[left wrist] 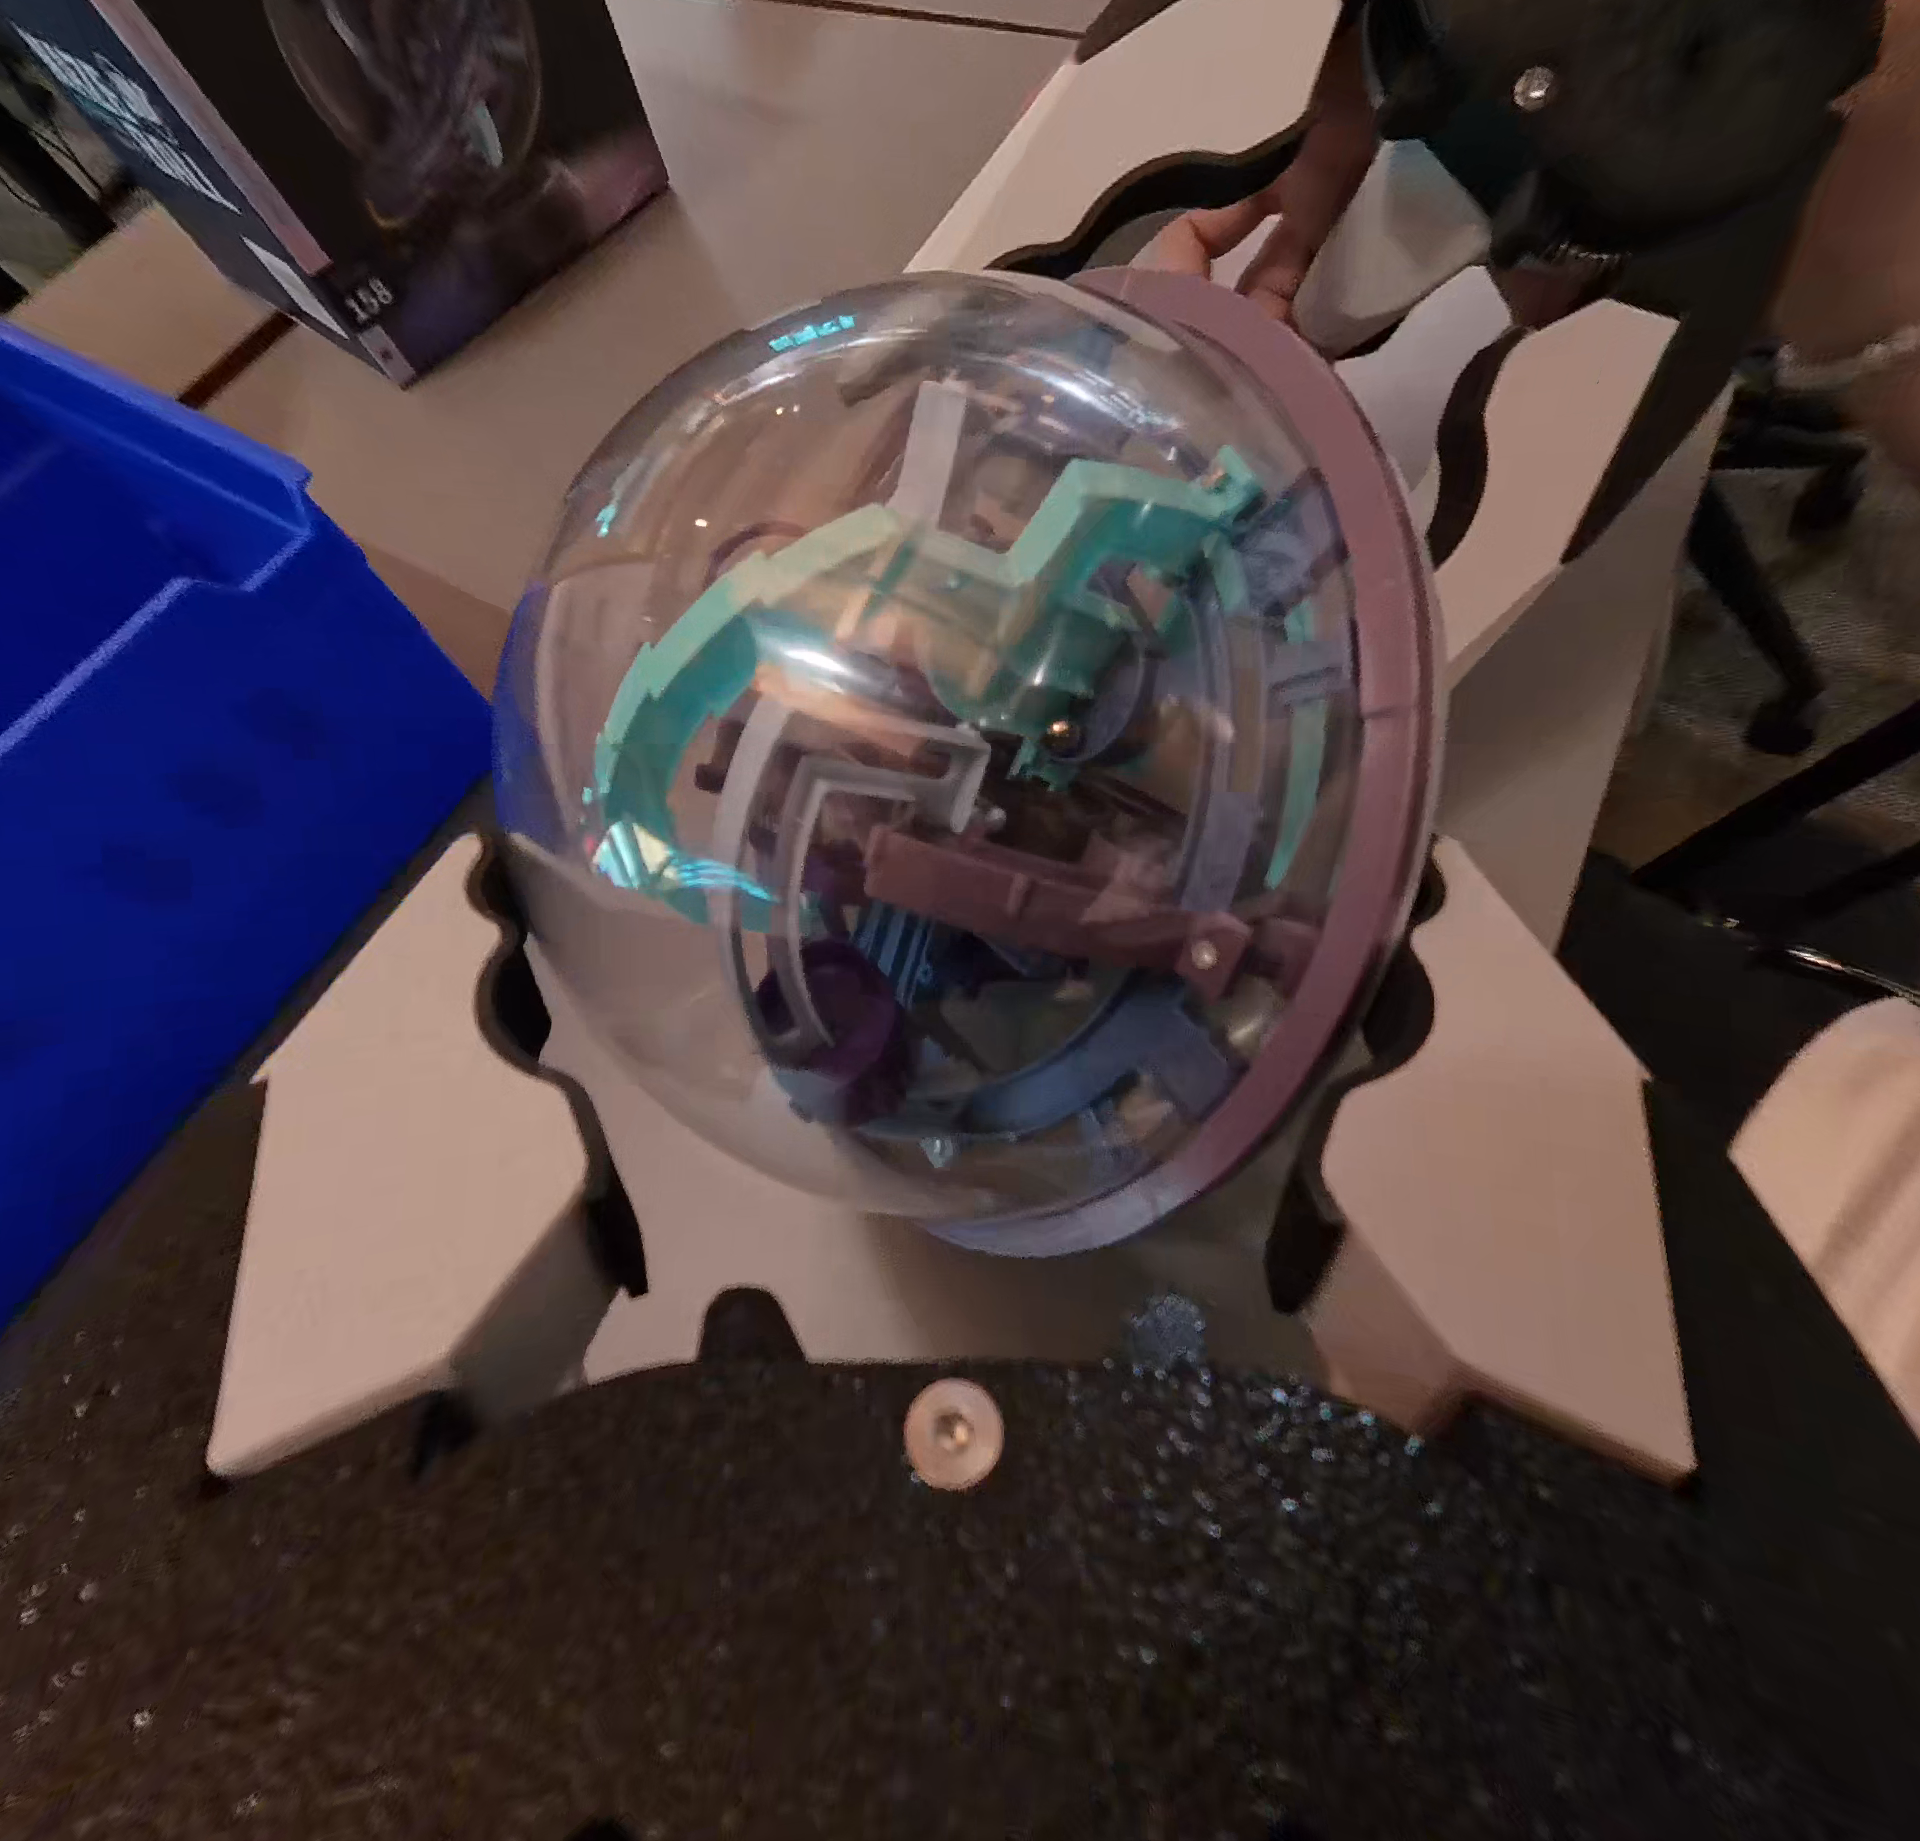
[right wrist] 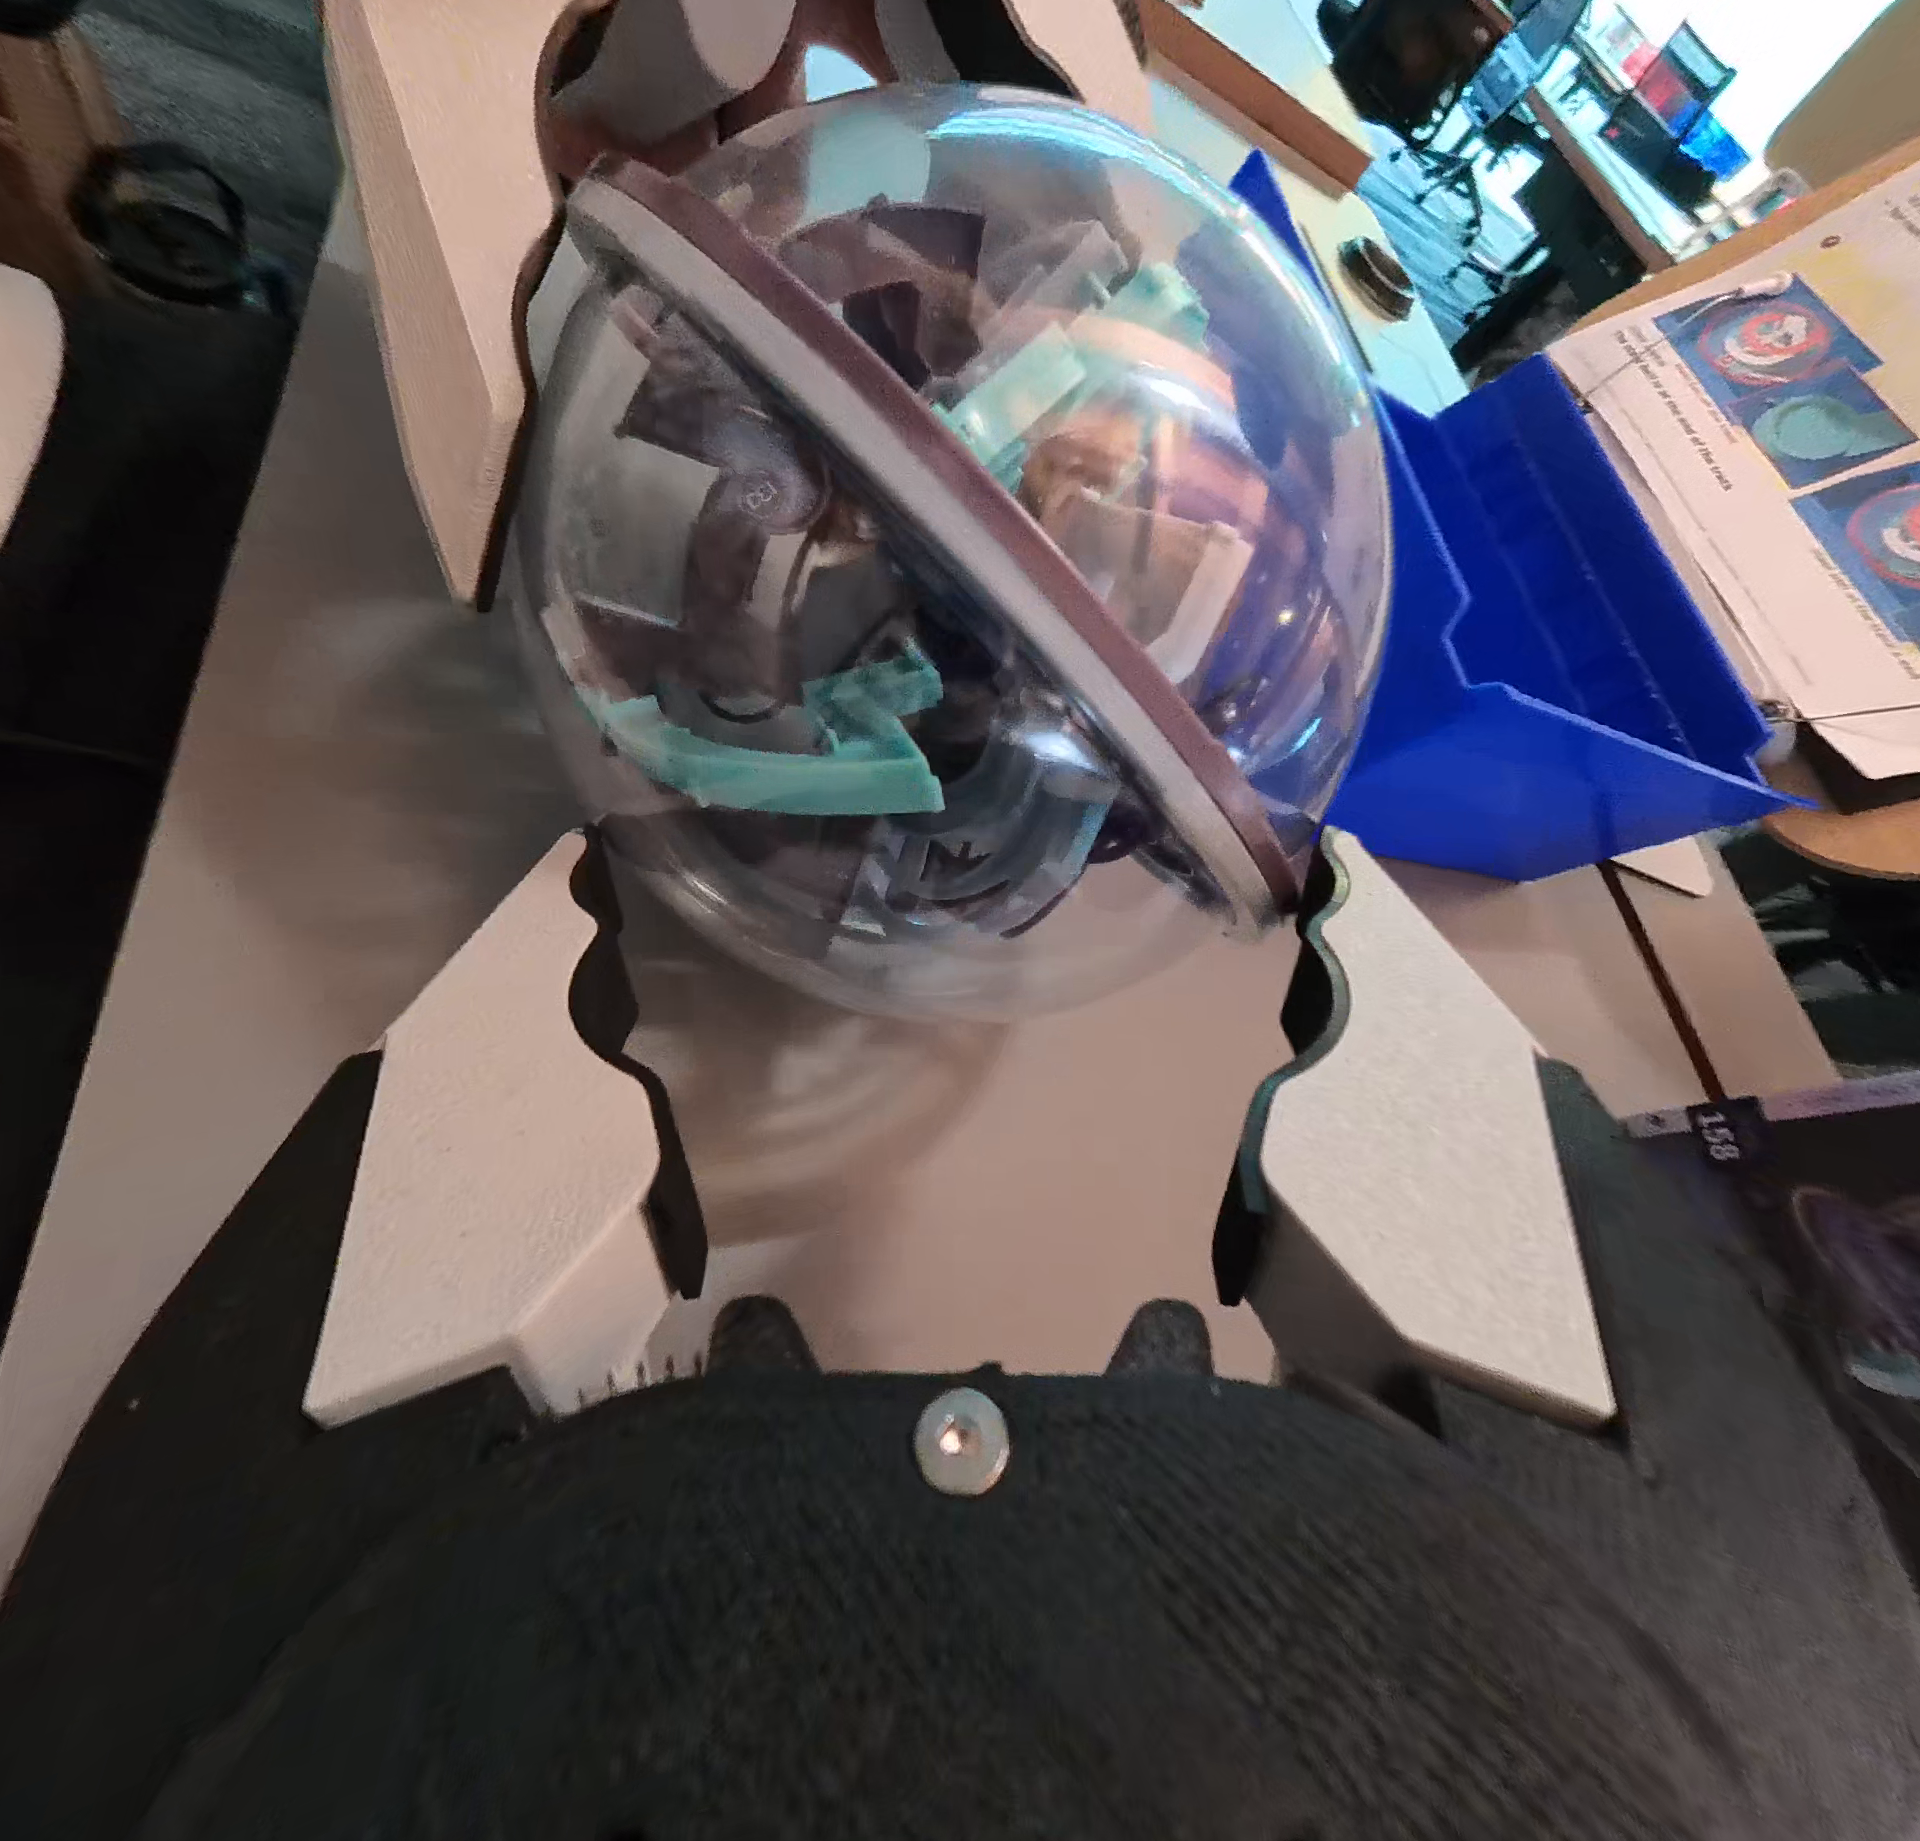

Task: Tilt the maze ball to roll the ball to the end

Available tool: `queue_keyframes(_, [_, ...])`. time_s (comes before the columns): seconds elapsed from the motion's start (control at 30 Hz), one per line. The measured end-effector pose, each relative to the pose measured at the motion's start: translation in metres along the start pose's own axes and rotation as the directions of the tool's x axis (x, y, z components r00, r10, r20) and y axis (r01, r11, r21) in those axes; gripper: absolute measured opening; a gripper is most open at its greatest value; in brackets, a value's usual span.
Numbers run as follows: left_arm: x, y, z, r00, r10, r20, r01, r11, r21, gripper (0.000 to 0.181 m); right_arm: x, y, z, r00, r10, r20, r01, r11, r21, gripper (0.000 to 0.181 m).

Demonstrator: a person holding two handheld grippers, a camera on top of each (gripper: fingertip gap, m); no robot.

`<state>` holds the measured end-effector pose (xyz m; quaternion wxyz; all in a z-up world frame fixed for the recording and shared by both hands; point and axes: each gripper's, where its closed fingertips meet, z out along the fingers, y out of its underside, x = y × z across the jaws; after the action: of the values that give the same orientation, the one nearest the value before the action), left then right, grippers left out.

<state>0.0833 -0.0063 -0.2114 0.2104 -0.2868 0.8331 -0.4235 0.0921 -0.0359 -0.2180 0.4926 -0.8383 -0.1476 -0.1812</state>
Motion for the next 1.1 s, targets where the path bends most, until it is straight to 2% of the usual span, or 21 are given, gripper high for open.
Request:
queue_keyframes(0.07, [0.004,0.000,-0.004,0.999,0.019,-0.042,-0.020,1.000,-0.015,0.152,-0.002,0.003,-0.001,0.997,0.049,0.057,-0.049,0.999,0.003,0.128])
queue_keyframes(0.13, [0.004,-0.002,-0.008,0.987,0.148,-0.065,-0.148,0.989,0.007,0.150,-0.003,0.011,-0.001,0.992,0.071,0.108,-0.070,0.997,-0.018,0.124])
queue_keyframes(0.2, [0.004,-0.010,-0.009,0.951,0.304,-0.052,-0.299,0.950,0.086,0.152,-0.004,0.010,0.002,0.988,0.060,0.139,-0.061,0.998,-0.001,0.120])
queue_keyframes(0.27, [0.003,-0.011,-0.004,0.941,0.334,-0.047,-0.328,0.939,0.103,0.157,-0.003,0.006,0.008,0.985,0.065,0.159,-0.068,0.998,0.013,0.122])
queue_keyframes(0.37, [-0.005,-0.009,-0.004,0.965,0.259,-0.039,-0.256,0.964,0.064,0.157,0.002,0.005,0.014,0.984,0.100,0.144,-0.101,0.995,0.001,0.129])
queue_keyframes(0.43, [-0.011,-0.007,-0.005,0.980,0.201,-0.006,-0.201,0.979,0.032,0.157,0.015,0.005,0.014,0.996,0.085,0.037,-0.086,0.996,0.004,0.140])
queue_keyframes(0.57, [-0.018,-0.004,-0.008,0.998,0.058,0.025,-0.058,0.998,0.006,0.157,0.025,-0.006,0.003,0.993,0.024,-0.119,-0.019,0.999,0.050,0.141])
queue_keyframes(0.63, [-0.016,-0.004,-0.008,0.999,-0.038,0.009,0.038,0.999,-0.001,0.157,0.016,-0.013,0.004,0.991,-0.045,-0.124,0.052,0.997,0.055,0.137])
queue_keyframes(0.7, [-0.008,-0.010,-0.008,0.994,-0.103,-0.031,0.104,0.994,0.021,0.156,0.005,-0.011,0.010,0.985,-0.143,-0.092,0.143,0.990,-0.002,0.134])
queue_keyframes(0.73, [-0.004,-0.012,-0.008,0.993,-0.101,-0.054,0.103,0.994,0.030,0.156,0.005,-0.009,0.013,0.982,-0.170,-0.088,0.168,0.985,-0.031,0.141])
queue_keyframes(0.8, [0.000,-0.006,-0.010,0.998,-0.013,-0.067,0.012,1.000,-0.013,0.156,0.005,-0.006,0.014,0.981,-0.185,-0.059,0.183,0.982,-0.041,0.144])
queue_keyframes(0.87, [-0.001,0.005,-0.009,0.982,0.172,-0.073,-0.177,0.982,-0.067,0.155,0.007,-0.003,0.014,0.984,-0.177,-0.027,0.176,0.984,-0.027,0.143])
queue_keyframes(0.93, [-0.001,-0.003,-0.010,0.923,0.382,-0.049,-0.381,0.924,0.025,0.155,0.008,-0.004,0.015,0.984,-0.176,-0.001,0.176,0.984,0.001,0.143])
queue_keyframes(1.0, [0.004,-0.014,-0.011,0.835,0.550,-0.013,-0.542,0.825,0.159,0.156,0.007,-0.008,0.019,0.985,-0.171,0.031,0.171,0.985,0.025,0.139])
queue_keyframes(1.03, [0.005,-0.014,-0.010,0.810,0.587,-0.006,-0.574,0.794,0.198,0.158,0.006,-0.010,0.021,0.984,-0.171,0.050,0.169,0.985,0.034,0.134])
queue_keyframes(1.1, [0.003,-0.018,-0.009,0.837,0.547,-0.008,-0.529,0.813,0.244,0.158,0.008,-0.009,0.025,0.984,-0.167,0.060,0.166,0.986,0.024,0.133])
